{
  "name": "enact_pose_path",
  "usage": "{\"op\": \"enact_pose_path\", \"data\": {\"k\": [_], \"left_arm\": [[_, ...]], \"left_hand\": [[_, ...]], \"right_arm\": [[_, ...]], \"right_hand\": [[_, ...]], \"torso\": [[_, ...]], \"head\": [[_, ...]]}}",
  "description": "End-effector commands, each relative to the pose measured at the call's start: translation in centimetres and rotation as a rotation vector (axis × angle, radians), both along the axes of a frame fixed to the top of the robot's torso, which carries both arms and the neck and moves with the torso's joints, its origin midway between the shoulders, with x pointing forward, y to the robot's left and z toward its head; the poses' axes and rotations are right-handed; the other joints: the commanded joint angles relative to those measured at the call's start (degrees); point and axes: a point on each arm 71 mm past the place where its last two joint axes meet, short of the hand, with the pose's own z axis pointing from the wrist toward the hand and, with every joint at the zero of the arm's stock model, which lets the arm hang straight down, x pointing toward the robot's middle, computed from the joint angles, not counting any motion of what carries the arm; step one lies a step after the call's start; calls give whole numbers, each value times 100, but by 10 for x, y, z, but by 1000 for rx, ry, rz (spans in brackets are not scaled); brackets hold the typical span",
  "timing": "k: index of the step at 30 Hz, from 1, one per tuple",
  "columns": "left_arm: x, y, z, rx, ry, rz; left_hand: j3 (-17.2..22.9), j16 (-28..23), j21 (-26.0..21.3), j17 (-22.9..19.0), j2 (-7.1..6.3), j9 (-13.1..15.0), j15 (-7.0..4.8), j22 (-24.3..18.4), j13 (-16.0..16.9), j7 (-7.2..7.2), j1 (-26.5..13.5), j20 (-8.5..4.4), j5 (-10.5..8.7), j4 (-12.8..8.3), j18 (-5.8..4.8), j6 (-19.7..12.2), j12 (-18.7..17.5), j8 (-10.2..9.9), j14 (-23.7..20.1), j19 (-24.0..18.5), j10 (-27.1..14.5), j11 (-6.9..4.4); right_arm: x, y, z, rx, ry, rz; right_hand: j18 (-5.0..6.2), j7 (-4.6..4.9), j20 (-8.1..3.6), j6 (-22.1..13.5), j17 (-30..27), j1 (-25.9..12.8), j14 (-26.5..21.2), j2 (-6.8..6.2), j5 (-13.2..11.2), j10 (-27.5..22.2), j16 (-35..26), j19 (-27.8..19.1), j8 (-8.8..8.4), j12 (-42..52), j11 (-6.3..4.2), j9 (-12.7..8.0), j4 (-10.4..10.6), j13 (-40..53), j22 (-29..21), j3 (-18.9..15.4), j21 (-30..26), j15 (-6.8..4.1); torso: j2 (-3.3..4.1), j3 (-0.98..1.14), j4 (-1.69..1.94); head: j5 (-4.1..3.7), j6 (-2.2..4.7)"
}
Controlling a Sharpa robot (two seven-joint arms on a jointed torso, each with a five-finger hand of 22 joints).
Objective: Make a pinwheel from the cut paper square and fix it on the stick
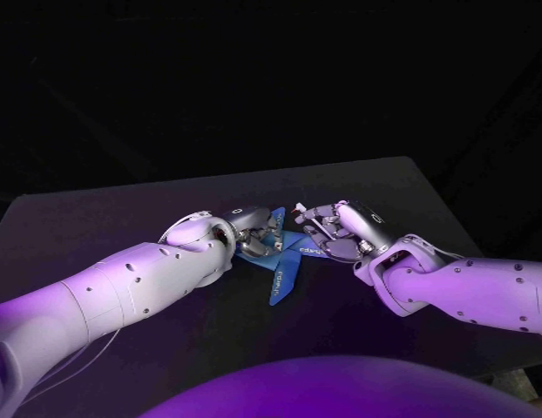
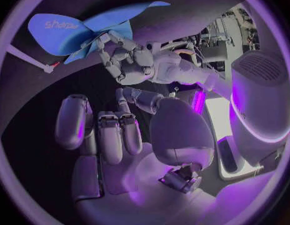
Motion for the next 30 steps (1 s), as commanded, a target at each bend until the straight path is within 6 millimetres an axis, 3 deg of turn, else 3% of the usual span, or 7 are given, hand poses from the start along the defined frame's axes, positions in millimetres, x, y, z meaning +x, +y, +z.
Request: {"op": "enact_pose_path", "data": {"k": [1, 5, 8, 17, 30], "left_arm": [[-2, 0, -2, -2, 6, 1], [-3, 0, -1, -14, 2, 0], [-3, -1, 0, -19, 0, 0], [-6, -2, 3, -41, -6, -5], [-9, -1, 7, -57, -11, -7]], "left_hand": [[0, 21, 31, 1510, 52, 386, -20, 786, 817, -169, -20, -2, 22, -45, -110, 194, -1, 68, 596, 176, 164, -34], [0, 21, 31, 1510, 52, 386, -20, 786, 817, -169, -20, -2, 22, -45, -110, 194, -1, 68, 596, 176, 164, -34], [1, 21, 31, 1510, 52, 389, -20, 786, 821, -170, -25, -2, 21, -48, -110, 195, 2, 70, 596, 176, 166, -34], [1, 21, 29, 1510, 52, 394, -20, 784, 818, -171, -31, -2, 21, -52, -110, 200, 0, 74, 596, 174, 164, -35], [3, 21, 28, 1510, 51, 399, -21, 784, 826, -173, -37, -2, 20, -59, -110, 205, 4, 79, 596, 174, 170, -37]], "right_arm": [[7, -13, 3, 178, 68, -124], [17, -24, 0, 243, 174, -212], [24, -30, -2, 262, 227, -258], [43, -41, -3, 234, 283, -315], [51, -42, -6, 171, 278, -317]], "right_hand": [[71, -23, 33, 47, 1509, 19, 598, -130, 88, 605, 23, -19, 75, 20, -68, 96, 13, 1505, 850, -271, -89, 7], [98, -61, 23, 11, 1509, 46, 598, -368, 508, 605, 23, -58, 172, 20, -102, 325, 13, 1505, 789, -969, -293, 3], [109, -69, 26, -18, 1509, 47, 598, -411, 555, 605, 23, -73, 187, 20, -110, 397, 37, 1505, 765, -1194, -372, 12], [119, -72, 27, -59, 1509, 79, 598, -407, 428, 605, 23, -84, 189, 20, -113, 478, 77, 1505, 744, -1407, -437, 14], [115, -78, 27, -63, 1509, 127, 598, -394, 411, 605, 23, -76, 192, 20, -117, 499, 65, 1505, 749, -1432, -416, 11]], "torso": [[4, 3, -5], [2, 2, -1], [0, 2, 2], [5, 6, 6], [8, 1, 6]], "head": [[-21, 0], [-27, 0], [-34, 0], [-30, 0], [-20, 0]]}}
